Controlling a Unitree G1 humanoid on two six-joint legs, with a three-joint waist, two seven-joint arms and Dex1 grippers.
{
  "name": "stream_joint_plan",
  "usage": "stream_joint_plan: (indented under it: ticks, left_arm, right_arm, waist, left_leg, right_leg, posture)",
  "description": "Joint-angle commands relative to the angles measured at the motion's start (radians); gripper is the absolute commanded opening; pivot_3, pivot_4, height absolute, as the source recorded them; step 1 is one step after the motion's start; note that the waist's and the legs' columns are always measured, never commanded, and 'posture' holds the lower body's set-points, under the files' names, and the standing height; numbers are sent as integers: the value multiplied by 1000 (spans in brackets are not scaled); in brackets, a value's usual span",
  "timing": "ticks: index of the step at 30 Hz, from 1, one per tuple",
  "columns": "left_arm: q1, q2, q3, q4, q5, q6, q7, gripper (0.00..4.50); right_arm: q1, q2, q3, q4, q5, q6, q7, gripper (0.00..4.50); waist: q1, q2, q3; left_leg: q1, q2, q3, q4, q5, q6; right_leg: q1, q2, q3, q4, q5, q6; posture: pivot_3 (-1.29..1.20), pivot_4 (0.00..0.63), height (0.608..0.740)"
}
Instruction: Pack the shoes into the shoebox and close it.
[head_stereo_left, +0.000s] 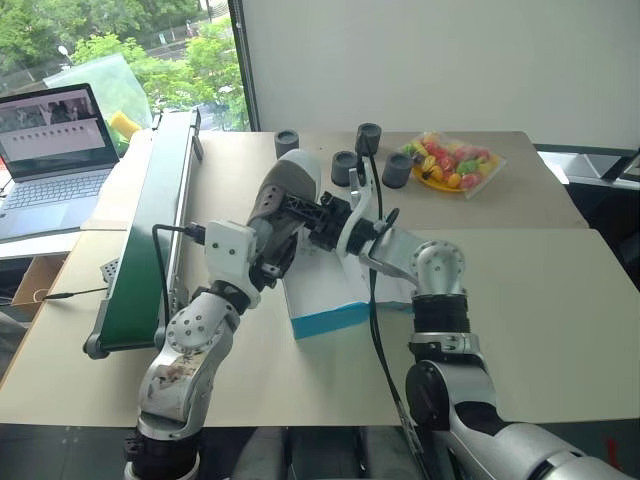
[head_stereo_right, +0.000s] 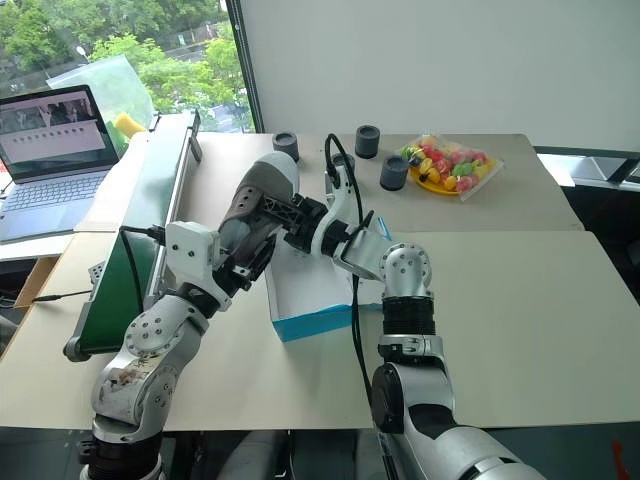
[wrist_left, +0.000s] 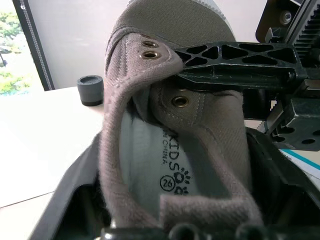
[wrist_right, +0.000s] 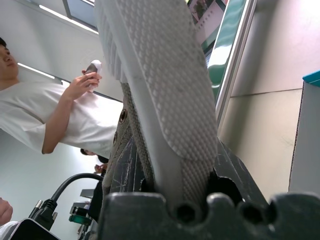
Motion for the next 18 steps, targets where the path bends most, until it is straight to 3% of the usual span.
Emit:
stream_joint_plan:
  ticks: [1,7,11,18]
  left_arm:
    - [43,46,-50,-31,54,-48,-24,4489]
    - [115,37,-74,-83,39,-36,-34,4489]
    - [186,102,-51,-152,-1,-29,-111,4489]
    - [268,294,77,-219,-142,-14,-320,4489]
  right_arm:
    - [-84,-8,-88,39,2,-124,-55,537]
    - [-204,-167,-58,154,-119,-131,-42,537]
    - [-289,-307,48,200,-183,114,-27,537]
    - [-343,-352,144,185,-241,432,-16,537]
  waist:
    - [0,0,0]
    - [3,0,0]
    - [1,0,0]
    - [-2,1,1]
  left_leg:
    - [0,0,0,0,0,0]
    - [0,0,1,0,0,0]
    - [-1,0,4,0,0,0]
    - [1,5,8,0,-1,2]
  right_leg:
    - [0,0,0,0,0,0]
    - [0,0,0,0,0,0]
    - [-1,0,1,-1,0,0]
    - [-1,4,4,-2,1,-3]
  posture:
    - [0,150,728]
    - [0,150,728]
    - [0,150,728]
    - [0,150,728]
